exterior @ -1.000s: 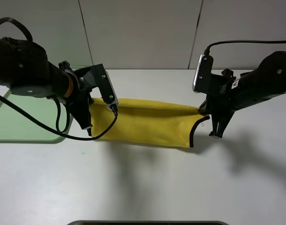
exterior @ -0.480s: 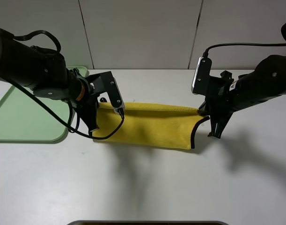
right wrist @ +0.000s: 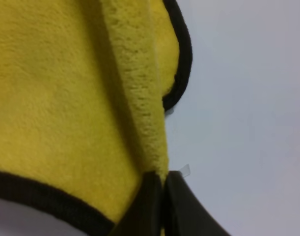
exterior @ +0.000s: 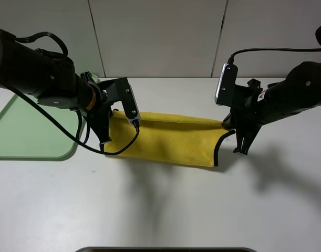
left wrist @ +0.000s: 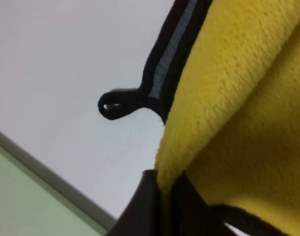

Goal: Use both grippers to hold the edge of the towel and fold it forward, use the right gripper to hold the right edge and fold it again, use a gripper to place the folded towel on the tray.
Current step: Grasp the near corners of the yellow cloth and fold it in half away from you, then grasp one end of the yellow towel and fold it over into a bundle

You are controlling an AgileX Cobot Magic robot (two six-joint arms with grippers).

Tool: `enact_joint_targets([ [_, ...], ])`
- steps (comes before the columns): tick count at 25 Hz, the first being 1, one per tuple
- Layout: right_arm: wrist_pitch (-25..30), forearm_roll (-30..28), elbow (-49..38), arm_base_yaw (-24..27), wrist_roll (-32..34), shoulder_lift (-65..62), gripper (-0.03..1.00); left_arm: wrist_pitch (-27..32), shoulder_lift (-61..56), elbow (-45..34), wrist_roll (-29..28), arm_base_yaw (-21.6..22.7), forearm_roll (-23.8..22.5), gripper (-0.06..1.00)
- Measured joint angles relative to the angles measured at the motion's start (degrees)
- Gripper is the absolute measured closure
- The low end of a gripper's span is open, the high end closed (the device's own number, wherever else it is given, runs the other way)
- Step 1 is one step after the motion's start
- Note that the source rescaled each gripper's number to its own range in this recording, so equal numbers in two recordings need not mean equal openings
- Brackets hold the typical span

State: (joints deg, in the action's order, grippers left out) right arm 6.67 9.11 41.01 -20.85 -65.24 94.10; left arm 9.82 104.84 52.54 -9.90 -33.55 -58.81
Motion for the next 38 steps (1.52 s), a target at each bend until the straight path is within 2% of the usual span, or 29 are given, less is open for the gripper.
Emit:
enact_joint_targets([
  [3, 0.18, 0.0, 0.0, 0.0, 0.0, 0.0, 0.97, 0.0, 0.0, 0.0, 0.0, 0.0, 0.0, 0.89],
  [5, 0.19, 0.0, 0.0, 0.0, 0.0, 0.0, 0.93, 0.25, 0.0, 0.0, 0.0, 0.05, -0.03, 0.78],
  [6, 0.35, -0.06, 0.0, 0.0, 0.0, 0.0, 0.87, 0.7, 0.0, 0.0, 0.0, 0.11, -0.03, 0.7],
  [9, 0.7, -0.17, 0.0, 0.0, 0.0, 0.0, 0.53, 1.75, 0.0, 0.0, 0.0, 0.19, -0.07, 0.38],
  [11, 0.63, -0.17, 0.0, 0.0, 0.0, 0.0, 0.22, 1.81, 0.0, 0.0, 0.0, 0.19, -0.07, 0.18],
  [12, 0.41, -0.18, 0.0, 0.0, 0.06, 0.0, 0.12, 1.88, 0.0, 0.0, 0.0, 0.19, -0.12, 0.13],
  [14, -0.43, -0.23, 0.0, 0.0, 0.73, 0.0, 0.03, 1.93, 0.0, 0.0, 0.0, 0.19, -0.15, 0.06],
  [18, -1.61, -0.23, 0.0, 0.0, 1.98, 0.0, -0.02, 1.93, 0.04, 0.0, 0.0, 0.19, -0.14, 0.02],
  [30, -1.84, -0.23, 0.0, 0.0, 2.86, 0.0, -0.03, 1.93, 0.04, 0.0, 0.0, 0.19, -0.17, 0.01],
  [38, -1.86, -0.19, 0.0, 0.0, 3.06, 0.0, -0.03, 1.45, 0.04, 0.0, 0.0, 0.19, 0.32, -0.05],
])
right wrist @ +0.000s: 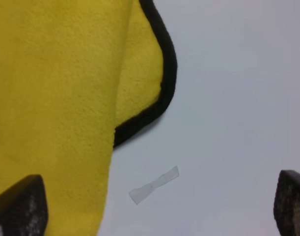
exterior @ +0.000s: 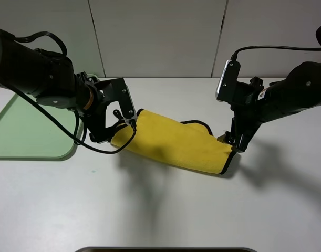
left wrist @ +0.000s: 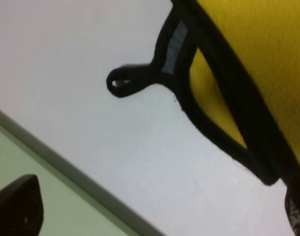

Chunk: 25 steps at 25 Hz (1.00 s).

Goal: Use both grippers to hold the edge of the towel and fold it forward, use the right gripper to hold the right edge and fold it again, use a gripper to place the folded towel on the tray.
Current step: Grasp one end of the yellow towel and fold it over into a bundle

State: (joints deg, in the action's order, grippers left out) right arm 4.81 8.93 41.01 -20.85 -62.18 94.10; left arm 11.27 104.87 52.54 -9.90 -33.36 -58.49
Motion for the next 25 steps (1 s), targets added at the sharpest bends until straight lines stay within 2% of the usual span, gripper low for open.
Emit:
enact_joint_targets([
  [25, -0.16, 0.0, 0.0, 0.0, 6.17, 0.0, -0.03, -1.27, 0.0, 0.0, 0.0, 0.0, 0.11, -0.05],
])
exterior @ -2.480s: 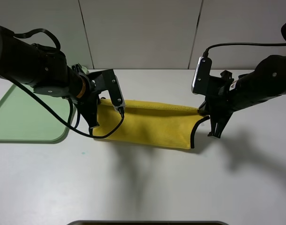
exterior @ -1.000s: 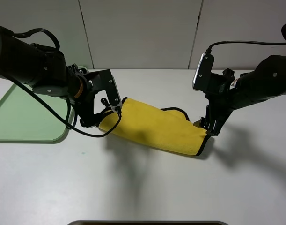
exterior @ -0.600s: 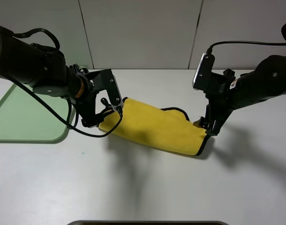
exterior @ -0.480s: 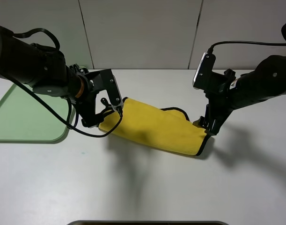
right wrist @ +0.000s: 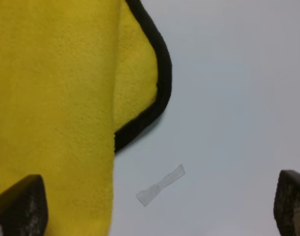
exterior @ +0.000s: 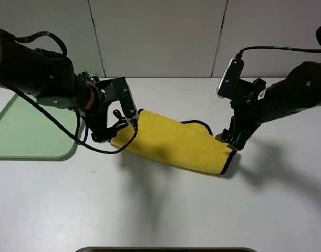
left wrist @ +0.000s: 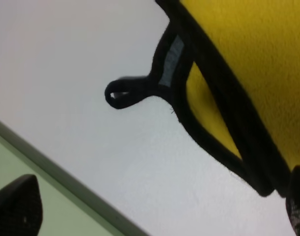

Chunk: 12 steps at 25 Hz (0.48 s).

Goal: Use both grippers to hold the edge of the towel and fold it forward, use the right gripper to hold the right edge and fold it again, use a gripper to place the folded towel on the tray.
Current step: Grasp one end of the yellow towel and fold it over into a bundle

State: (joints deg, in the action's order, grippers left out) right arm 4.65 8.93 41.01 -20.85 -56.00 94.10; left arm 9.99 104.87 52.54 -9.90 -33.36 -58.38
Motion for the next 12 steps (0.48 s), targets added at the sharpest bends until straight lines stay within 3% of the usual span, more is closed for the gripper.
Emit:
enact_joint_targets([
  [12, -0.57, 0.0, 0.0, 0.0, 4.76, 0.0, -0.03, -0.11, 0.0, 0.0, 0.0, 0.0, 0.0, -0.05],
])
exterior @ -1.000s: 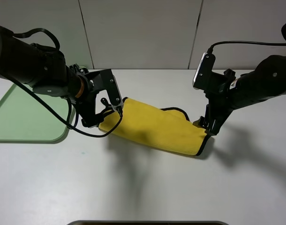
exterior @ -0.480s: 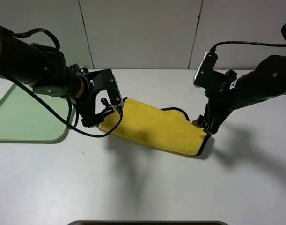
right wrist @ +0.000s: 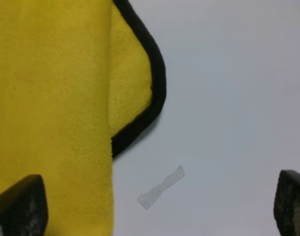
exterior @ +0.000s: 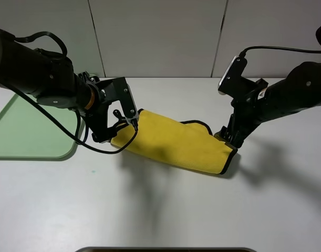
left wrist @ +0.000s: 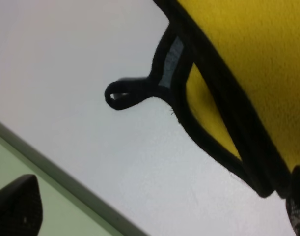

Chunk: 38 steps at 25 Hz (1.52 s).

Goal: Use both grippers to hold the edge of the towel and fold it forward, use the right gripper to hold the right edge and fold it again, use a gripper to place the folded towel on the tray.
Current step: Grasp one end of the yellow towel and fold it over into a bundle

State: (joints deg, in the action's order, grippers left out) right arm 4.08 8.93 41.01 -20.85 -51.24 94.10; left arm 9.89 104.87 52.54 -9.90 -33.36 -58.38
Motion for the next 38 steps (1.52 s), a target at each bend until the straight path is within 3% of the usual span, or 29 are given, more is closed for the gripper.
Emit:
enact_joint_targets([
  [5, 2.03, 0.0, 0.0, 0.0, 6.37, -3.22, -0.03, 0.0, 0.0, 0.0, 0.0, 0.0, 0.0, -0.05],
  [14, 12.74, 0.18, 0.0, 0.0, 23.71, -22.95, -0.03, -0.02, 0.0, 0.0, -0.06, 0.0, 0.0, -0.05],
  [20, 26.4, 0.18, 0.0, 0.0, 37.03, -39.79, -0.03, -0.02, 0.0, 0.0, -0.06, 0.0, 0.0, -0.05],
  [24, 36.92, 0.18, 0.0, 0.0, 40.05, -49.61, -0.03, -0.07, 0.0, 0.0, -0.06, 0.0, 0.0, -0.05],
  [31, 49.11, 0.18, -0.22, 0.0, 44.9, -64.75, -0.03, -1.04, 0.0, 0.0, -0.06, 0.0, 0.0, -0.05],
  [38, 52.69, -0.36, -7.28, 0.0, 47.3, -77.7, -0.03, -1.16, 0.0, 0.0, -0.06, 0.0, 0.0, -0.05],
])
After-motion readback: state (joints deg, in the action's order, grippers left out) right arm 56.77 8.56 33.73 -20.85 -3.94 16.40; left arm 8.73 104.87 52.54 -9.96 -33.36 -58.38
